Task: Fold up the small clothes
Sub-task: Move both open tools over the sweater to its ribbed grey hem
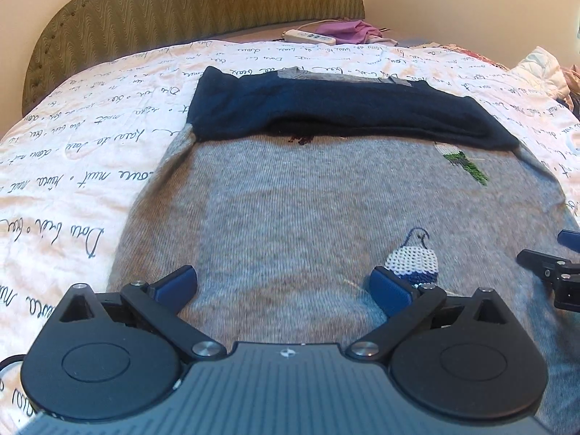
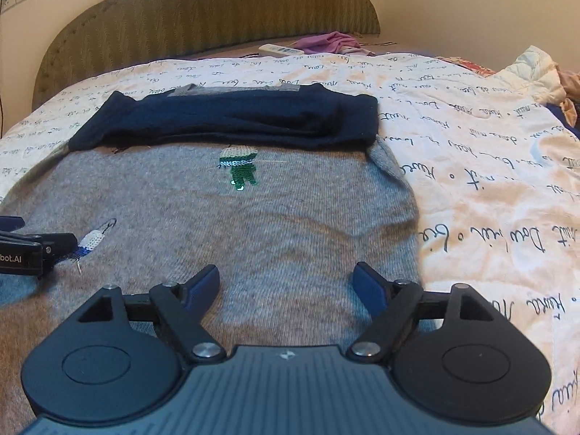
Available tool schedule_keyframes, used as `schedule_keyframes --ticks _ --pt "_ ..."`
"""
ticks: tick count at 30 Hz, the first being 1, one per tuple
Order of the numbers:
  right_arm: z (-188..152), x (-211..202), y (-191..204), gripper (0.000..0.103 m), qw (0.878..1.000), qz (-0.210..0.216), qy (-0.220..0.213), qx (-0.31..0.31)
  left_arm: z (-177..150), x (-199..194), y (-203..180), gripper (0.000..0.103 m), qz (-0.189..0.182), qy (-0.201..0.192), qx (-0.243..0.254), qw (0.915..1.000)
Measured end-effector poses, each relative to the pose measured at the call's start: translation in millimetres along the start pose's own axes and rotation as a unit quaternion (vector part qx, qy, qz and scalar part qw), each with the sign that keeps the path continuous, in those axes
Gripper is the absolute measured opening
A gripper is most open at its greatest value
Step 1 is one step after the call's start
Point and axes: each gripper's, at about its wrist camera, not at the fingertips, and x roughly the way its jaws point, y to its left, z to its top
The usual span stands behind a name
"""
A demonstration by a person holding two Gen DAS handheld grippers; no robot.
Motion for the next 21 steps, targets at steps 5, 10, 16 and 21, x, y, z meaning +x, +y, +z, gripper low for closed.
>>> schedule_keyframes --ticks 5,10,16,21 --pt "-6 -7 5 0.085 1.000 -0.012 0.001 -0.004 -13 -13 -2 0.103 -0.001 0.000 0.006 1.0000" --pt "-14 -13 5 0.085 1.000 -0.013 0.002 0.000 -22 -23 0 0.103 -0.003 0.001 0.006 1.0000" --pt "-19 -21 6 0.086 1.000 -0.010 0.004 0.002 -31 -31 0 0.103 -0.006 0.003 0.009 0.9999" --pt "-21 -24 7 0.086 1.000 -0.010 0.005 0.001 -36 -37 -1 0.103 -0.008 0.004 0.010 0.9999"
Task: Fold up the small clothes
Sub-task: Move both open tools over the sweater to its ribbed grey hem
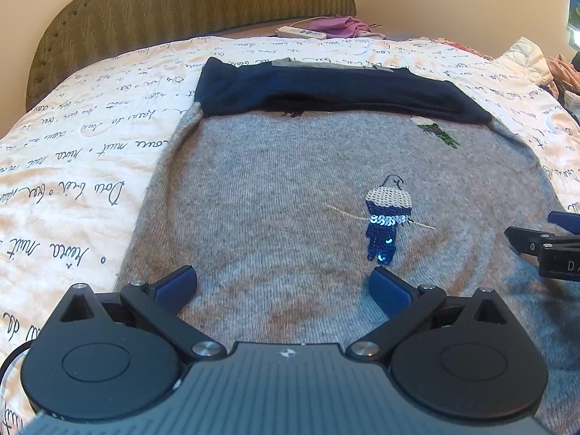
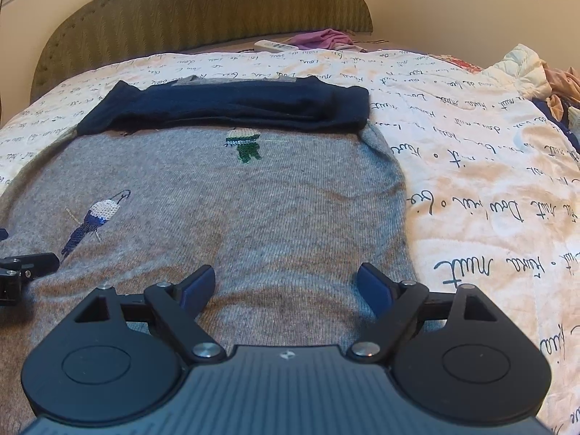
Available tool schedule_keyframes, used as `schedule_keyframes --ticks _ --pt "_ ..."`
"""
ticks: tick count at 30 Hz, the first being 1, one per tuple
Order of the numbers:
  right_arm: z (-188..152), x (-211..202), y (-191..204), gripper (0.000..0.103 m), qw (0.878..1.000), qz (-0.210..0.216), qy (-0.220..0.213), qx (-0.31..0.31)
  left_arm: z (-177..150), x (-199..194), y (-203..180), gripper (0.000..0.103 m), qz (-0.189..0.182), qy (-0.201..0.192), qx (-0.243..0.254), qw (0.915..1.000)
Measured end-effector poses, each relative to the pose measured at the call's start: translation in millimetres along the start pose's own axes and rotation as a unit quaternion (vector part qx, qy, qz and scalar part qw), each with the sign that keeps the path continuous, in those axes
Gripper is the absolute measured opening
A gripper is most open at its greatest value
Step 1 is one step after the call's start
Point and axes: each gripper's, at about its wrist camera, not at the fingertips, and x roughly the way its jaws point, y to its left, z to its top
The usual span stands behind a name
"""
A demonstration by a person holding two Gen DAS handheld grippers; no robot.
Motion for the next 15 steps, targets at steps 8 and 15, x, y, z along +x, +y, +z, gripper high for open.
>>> schedule_keyframes --ticks 8,15 --pt "-11 -6 0 0.087 1.000 0.003 -0.011 0.001 -9 -4 0 0.103 0.000 -0.015 0.002 0.9999" --pt "-18 -14 -1 0.087 1.000 0.006 -0.014 0.001 -12 -9 0 0.103 0.000 -0.016 0.003 0.9999"
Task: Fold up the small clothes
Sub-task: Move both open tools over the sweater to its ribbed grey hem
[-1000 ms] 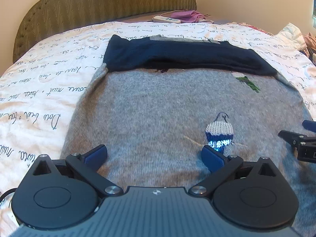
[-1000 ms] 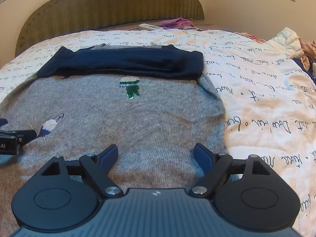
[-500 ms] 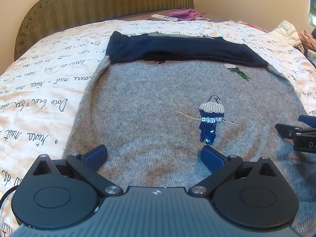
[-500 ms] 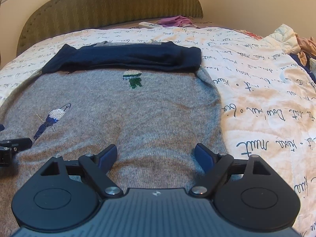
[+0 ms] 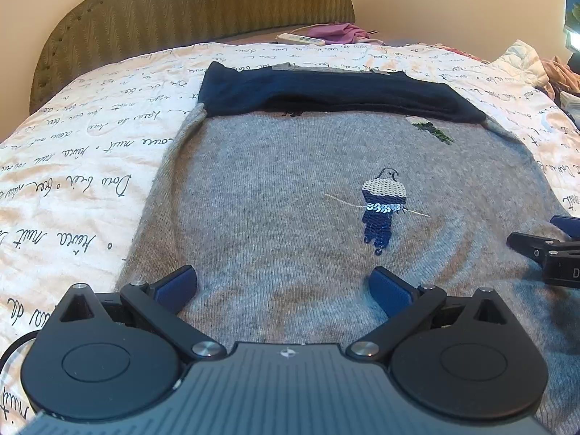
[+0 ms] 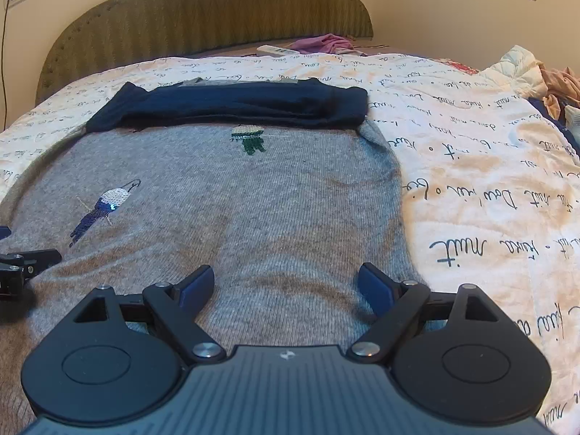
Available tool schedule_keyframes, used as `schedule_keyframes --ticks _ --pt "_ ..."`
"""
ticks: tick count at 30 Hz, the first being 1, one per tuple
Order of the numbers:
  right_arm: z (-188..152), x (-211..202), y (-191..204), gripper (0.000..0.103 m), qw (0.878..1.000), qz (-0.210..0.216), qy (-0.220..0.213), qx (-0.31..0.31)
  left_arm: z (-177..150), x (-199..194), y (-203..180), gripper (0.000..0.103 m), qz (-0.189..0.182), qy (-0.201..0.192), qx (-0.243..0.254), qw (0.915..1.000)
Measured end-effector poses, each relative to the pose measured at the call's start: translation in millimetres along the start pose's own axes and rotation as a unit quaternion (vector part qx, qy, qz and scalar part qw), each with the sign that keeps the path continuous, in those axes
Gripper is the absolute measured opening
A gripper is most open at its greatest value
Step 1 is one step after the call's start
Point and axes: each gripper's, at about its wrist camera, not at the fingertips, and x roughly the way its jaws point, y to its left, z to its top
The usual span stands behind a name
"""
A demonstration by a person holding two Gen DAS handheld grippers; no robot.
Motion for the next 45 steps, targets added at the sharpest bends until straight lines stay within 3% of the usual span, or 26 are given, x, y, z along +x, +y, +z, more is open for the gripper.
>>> schedule_keyframes --ticks 45 --pt "-49 -58 -2 0.091 1.000 0.019 0.004 -0.016 -51 -62 16 0.103 -0.003 0.017 0.011 0.9998"
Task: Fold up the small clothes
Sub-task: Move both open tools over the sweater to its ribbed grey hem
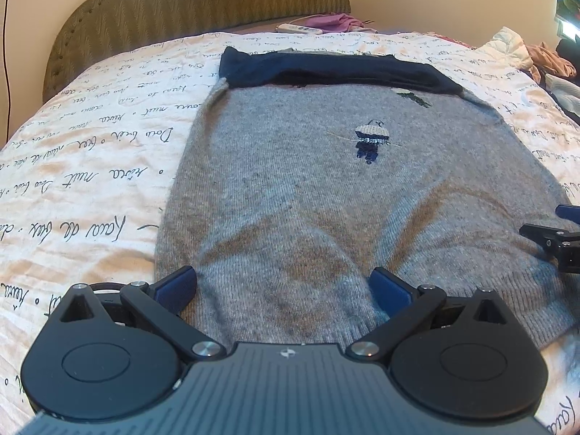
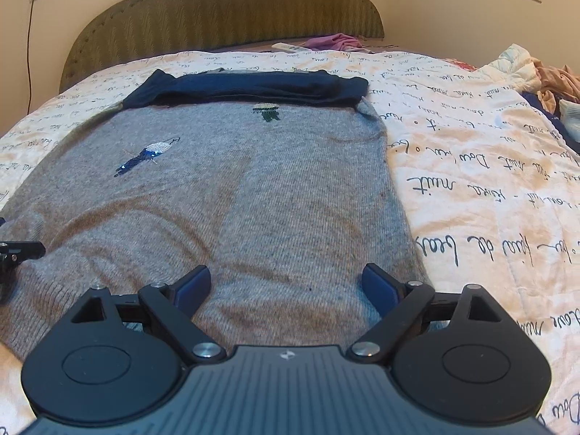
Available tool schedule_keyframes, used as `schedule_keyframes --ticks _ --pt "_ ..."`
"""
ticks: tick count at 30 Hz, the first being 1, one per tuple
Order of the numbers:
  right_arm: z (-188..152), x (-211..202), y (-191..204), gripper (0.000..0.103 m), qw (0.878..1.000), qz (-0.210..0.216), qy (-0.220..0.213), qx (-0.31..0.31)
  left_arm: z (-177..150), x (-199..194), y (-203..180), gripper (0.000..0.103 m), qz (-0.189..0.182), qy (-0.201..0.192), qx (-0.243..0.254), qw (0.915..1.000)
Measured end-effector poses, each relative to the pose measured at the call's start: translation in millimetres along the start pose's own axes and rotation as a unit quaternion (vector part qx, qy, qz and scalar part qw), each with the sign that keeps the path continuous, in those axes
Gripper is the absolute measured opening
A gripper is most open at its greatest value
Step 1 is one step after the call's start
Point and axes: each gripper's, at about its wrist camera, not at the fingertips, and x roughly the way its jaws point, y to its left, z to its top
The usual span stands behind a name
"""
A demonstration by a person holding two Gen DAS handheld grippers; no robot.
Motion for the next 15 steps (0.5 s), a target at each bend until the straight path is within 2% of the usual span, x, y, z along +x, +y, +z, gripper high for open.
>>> schedule_keyframes --ticks 15 --pt "-19 -29 -3 0.094 0.999 0.015 0.021 -0.030 -14 -21 7 0.103 -0.013 0.004 0.011 0.9998"
